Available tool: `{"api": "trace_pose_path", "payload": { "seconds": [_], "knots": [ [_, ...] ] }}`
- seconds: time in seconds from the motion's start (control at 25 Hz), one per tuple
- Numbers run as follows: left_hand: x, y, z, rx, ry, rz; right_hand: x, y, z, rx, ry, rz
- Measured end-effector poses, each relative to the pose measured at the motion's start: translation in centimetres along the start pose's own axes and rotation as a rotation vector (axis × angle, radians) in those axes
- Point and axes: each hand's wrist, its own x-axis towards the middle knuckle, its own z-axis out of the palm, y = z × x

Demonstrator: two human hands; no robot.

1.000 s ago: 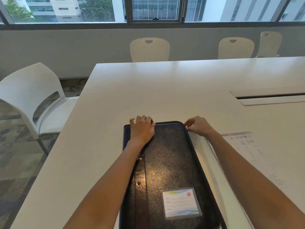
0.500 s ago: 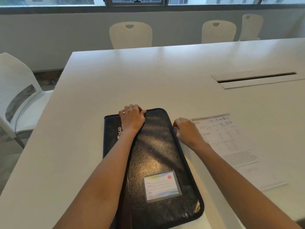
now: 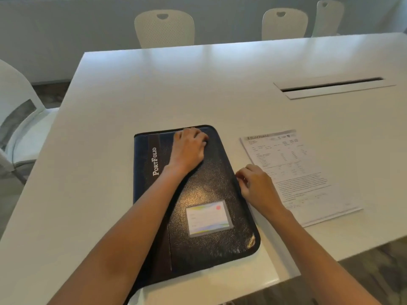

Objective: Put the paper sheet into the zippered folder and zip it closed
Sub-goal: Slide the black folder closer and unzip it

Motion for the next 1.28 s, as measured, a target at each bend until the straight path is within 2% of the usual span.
{"api": "trace_pose_path", "payload": {
  "seconds": [0.12,0.32,0.56,0.8,1.04,1.28],
  "knots": [
    [-3.0,3.2,-0.1,-0.108,-0.082,0.082,0.1,0.1,0.3,0.007,0.025,0.006],
    [-4.7,6.3,0.0,-0.119,-0.173,0.151,0.0,0.3,0.6,0.020,0.066,0.008],
    [-4.8,6.4,0.2,-0.059,-0.125,0.163,-2.7,0.0,0.0,0.017,0.074,-0.010],
    [-4.7,6.3,0.4,-0.049,-0.106,0.169,-9.9,-0.6,-1.4,0.049,0.056,0.017],
    [-4.5,6.5,0.6,-0.021,-0.078,0.169,-15.6,-1.6,-2.4,0.057,0.042,0.102],
    [-2.9,6.0,0.7,0.026,-0.093,0.174,-15.3,-2.5,-1.6,0.067,0.104,0.168]
  ]
}}
